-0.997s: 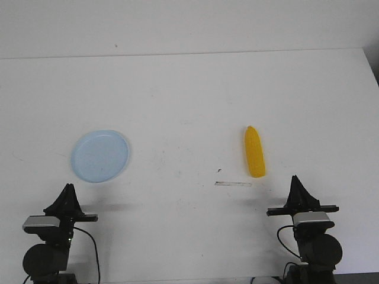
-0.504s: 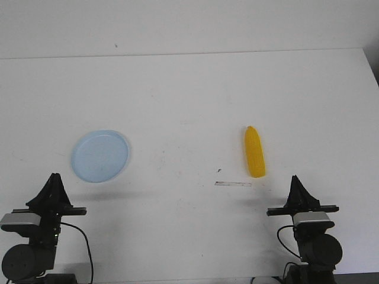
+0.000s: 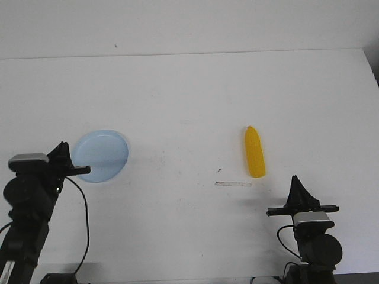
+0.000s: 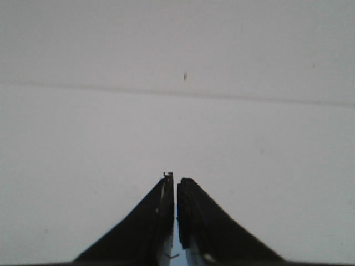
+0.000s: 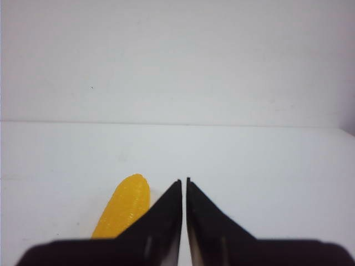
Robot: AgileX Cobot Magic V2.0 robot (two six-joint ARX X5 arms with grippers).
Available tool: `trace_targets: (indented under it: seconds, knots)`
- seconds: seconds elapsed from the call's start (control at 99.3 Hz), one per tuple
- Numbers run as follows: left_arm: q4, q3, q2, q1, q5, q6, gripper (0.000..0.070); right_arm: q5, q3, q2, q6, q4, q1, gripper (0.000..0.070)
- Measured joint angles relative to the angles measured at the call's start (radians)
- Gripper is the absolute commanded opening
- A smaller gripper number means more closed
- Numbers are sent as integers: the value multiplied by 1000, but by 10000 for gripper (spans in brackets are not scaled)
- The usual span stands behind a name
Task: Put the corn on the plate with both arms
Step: 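Move the left gripper forward to the edge of the light blue plate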
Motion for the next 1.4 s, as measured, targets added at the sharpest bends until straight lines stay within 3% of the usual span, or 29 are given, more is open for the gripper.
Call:
trace_targets:
  seconds: [0.302, 0.484, 0.594, 0.786, 0.876, 0.977, 1.4]
  knots:
    - [-289, 206, 348, 13, 3, -8, 1, 0, 0, 0, 0, 0, 0, 11]
    - [-554, 385, 497, 109, 10, -96, 1, 0, 0, 0, 0, 0, 0, 11]
    - [-679, 463, 575, 193, 74, -141, 1, 0, 0, 0, 0, 0, 0, 11]
    - [-689, 474, 667, 339, 302, -158, 10, 0, 0, 0, 0, 0, 0, 11]
    - [-699, 474, 700, 376, 372, -161, 116, 0, 0, 0, 0, 0, 0, 11]
    - [-700, 474, 731, 389, 378, -162, 210, 0, 0, 0, 0, 0, 0, 11]
    - [-635, 474, 864, 394, 391, -162, 207, 0, 0, 0, 0, 0, 0, 11]
